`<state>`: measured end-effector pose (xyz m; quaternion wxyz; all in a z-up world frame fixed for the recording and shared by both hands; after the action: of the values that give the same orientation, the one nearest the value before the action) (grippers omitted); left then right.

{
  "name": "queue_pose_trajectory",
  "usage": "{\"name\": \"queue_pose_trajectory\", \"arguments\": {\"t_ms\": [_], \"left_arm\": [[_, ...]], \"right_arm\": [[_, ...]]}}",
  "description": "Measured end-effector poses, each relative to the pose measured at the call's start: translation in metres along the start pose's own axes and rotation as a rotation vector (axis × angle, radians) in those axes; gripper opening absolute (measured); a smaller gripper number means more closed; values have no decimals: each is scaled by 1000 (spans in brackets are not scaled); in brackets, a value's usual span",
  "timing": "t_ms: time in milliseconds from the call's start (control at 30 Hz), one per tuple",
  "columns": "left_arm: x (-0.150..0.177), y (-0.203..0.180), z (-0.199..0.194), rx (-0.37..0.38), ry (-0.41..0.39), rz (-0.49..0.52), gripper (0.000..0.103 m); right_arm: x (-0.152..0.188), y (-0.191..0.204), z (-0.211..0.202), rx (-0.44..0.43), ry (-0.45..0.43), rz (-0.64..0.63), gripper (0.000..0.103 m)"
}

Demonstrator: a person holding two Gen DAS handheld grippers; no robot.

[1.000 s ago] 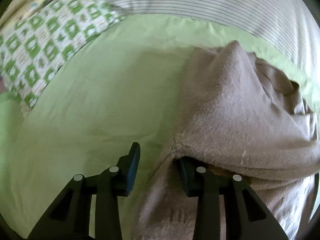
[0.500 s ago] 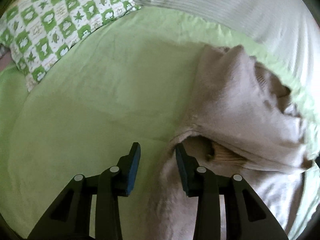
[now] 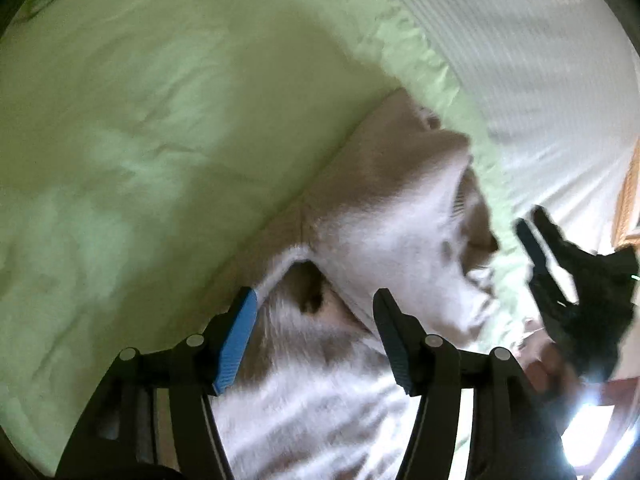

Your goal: Fold small clothes

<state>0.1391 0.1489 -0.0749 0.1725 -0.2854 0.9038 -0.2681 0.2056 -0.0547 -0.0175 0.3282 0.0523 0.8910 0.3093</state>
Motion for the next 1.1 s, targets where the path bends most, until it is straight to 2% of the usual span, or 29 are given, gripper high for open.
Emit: {"name": "queue_pose_trajectory", "arguments": {"t_ms": [100,167,200,300,367,433,567,633,700,800,900,933,967,1100], "left_arm": [[2,-9,-21,10,-33,37,70],[4,-12,-8,57,13,22,70],[4,-11,3,42,34,14,70],[1,0,39,39,88,-69,70],[-2,7,56,79,110,-153,70],[-8,7,60,108,93,-202,71],[-13,0,60,131,46,-227,71],[-14,-2,61,119,9,-215,64],[-22,5,60,100,-23,-193,41],[-24,13,62,111,-51,-167,19],[-25,17,59,142,-69,-128,11],[-24,17,54,152,-80,-106,10],[-24,17,47,159,-94,-78,9],[-27,17,28,162,-153,22,9]], "right_arm": [[-1,5,7,-10,3,-23,29],[-3,5,15,-6,12,-31,31],[-3,5,23,-6,23,-32,31],[-8,5,41,-10,53,-31,31],[-11,10,54,-29,79,-33,31],[-15,12,67,-38,108,-36,31],[-21,13,94,-78,185,-15,31],[-23,12,109,-91,232,5,31],[-21,11,123,-65,292,-23,31],[-13,11,141,-41,382,-57,31],[-6,13,158,-52,447,-75,31],[-5,15,160,-60,450,-85,28],[-5,20,162,-74,442,-104,5],[-13,54,160,-190,346,-193,6]]}}
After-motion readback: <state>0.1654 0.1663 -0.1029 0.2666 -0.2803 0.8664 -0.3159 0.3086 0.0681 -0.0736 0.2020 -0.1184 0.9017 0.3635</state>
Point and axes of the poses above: each gripper's, at about its wrist camera, not at the fingertips, and z roughly the way its jaws point, y to its left, x to its underside, the point moved 4 cm from there along z, roughly the way its jaws point, and after that the axes turned 6 degrees about -y, right-handed, at the moved point
